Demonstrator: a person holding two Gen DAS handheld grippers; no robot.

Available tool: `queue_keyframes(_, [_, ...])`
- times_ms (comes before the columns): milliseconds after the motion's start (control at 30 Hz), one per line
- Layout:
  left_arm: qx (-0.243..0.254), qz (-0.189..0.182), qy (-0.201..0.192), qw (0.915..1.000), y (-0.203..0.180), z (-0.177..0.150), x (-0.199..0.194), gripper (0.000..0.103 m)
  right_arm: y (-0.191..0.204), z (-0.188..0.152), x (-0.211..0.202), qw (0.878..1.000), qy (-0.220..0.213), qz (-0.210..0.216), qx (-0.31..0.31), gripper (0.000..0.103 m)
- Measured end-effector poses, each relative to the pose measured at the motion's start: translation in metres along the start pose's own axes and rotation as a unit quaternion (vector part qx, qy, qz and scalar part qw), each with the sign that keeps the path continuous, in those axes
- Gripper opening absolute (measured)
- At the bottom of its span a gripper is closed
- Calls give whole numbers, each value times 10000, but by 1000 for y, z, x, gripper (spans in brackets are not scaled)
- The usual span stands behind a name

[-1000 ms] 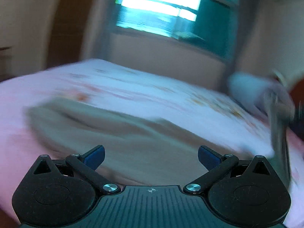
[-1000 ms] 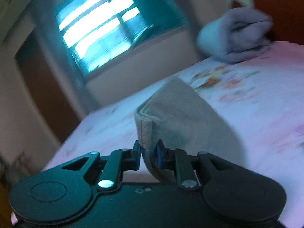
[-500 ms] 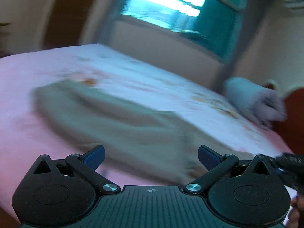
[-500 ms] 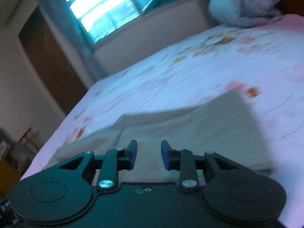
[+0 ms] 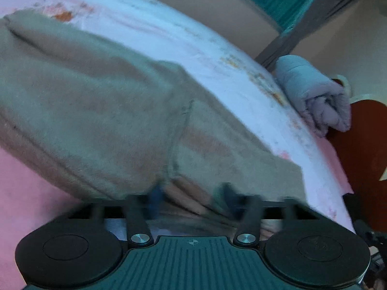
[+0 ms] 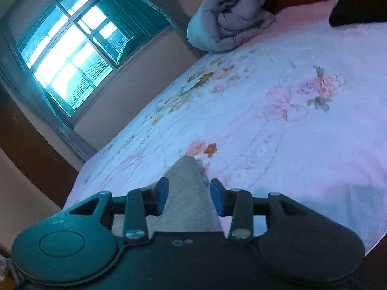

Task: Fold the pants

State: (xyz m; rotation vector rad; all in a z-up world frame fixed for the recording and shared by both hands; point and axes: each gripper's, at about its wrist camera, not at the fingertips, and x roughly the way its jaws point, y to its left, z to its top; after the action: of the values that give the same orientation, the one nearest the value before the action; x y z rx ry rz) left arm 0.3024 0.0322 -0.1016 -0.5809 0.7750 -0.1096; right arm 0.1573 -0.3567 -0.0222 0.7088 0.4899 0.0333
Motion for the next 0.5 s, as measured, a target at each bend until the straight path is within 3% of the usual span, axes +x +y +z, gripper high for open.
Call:
queue_keyframes(67, [-146, -153, -83, 9997, 8, -7, -3, 26, -5, -1, 5, 9995, 137, 215, 208, 32])
queue_keyframes(133, [45, -108, -255, 9996, 4, -9, -10, 26, -3, -3, 5, 9973, 284, 574, 349, 33])
queue_keyframes(267, [160, 30, -249, 9996, 4, -18, -11, 25, 3, -14, 27, 9878, 724, 1160, 746, 43])
queue_keyframes(300, [139, 42, -233, 9996, 5, -19, -8, 26, 1, -19, 35, 9860, 864, 1127, 878, 44])
queue_keyframes(333, [149, 52, -217, 9996, 7, -19, -11, 26, -4, -26, 49, 9852, 1147, 838, 962, 42])
queue_keyframes(367, [189, 70, -202, 9996, 7, -18, -10, 26, -10, -32, 60, 9831, 1393, 544, 1053, 32])
queue_keyframes(400, [229, 68, -197, 9995, 7, -17, -10, 26, -17, -34, 70, 9775, 1581, 430, 1329, 30])
queue_keyframes(500, [243, 29, -180, 9995, 6, -13, -13, 28, -7, -23, 60, 9833, 1311, 507, 1160, 39])
